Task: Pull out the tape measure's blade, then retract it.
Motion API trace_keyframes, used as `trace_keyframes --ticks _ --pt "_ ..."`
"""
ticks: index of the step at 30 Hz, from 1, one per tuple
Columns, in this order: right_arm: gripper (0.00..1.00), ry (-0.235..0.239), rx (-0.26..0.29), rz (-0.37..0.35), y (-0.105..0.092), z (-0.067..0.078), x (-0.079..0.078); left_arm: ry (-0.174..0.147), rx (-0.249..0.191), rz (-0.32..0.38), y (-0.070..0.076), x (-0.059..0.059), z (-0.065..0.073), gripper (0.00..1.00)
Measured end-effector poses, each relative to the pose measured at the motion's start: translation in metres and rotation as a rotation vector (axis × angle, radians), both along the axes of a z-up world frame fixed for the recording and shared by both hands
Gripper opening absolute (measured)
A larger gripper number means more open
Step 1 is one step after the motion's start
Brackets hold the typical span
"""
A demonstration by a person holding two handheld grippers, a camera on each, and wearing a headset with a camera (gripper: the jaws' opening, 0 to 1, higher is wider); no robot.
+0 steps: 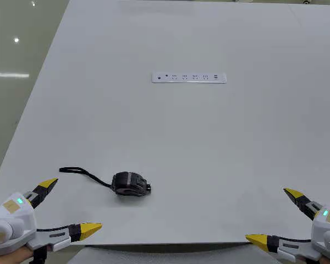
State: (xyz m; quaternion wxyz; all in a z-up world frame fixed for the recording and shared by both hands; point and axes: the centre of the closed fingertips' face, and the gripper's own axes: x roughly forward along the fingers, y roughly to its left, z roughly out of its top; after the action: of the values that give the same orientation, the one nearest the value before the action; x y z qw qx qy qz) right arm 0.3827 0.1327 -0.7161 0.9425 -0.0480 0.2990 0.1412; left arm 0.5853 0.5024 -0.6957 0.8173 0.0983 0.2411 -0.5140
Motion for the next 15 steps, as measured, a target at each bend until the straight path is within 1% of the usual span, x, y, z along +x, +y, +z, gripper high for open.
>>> trace_keyframes --ticks 4,7,8,11,13,14,15 --pt "1.0 0.0 0.002 0.003 0.004 0.0 -0.001 0.005 -0.003 0.005 0.001 -0.001 -0.001 1.0" --pt "1.0 -0.005 0.021 -0.013 0.003 0.0 -0.003 0.014 0.006 -0.008 0.0 -0.005 -0.003 1.0" --pt "1.0 -0.003 0.017 -0.015 0.002 -0.001 -0.004 0.016 0.011 -0.013 0.0 -0.006 -0.005 1.0" --pt "1.0 0.005 0.009 -0.012 0.001 -0.002 -0.008 0.023 0.006 -0.007 0.0 -0.006 -0.006 1.0" --pt "1.0 0.01 0.005 -0.012 0.0 -0.002 -0.01 0.042 0.005 -0.002 -0.001 -0.009 -0.007 1.0" --pt "1.0 0.008 0.002 -0.01 0.0 -0.001 -0.01 0.041 0.002 -0.007 -0.002 -0.011 -0.007 1.0" --pt "1.0 0.008 -0.002 -0.009 0.0 -0.001 -0.01 0.024 -0.011 -0.018 -0.004 -0.012 -0.004 1.0"
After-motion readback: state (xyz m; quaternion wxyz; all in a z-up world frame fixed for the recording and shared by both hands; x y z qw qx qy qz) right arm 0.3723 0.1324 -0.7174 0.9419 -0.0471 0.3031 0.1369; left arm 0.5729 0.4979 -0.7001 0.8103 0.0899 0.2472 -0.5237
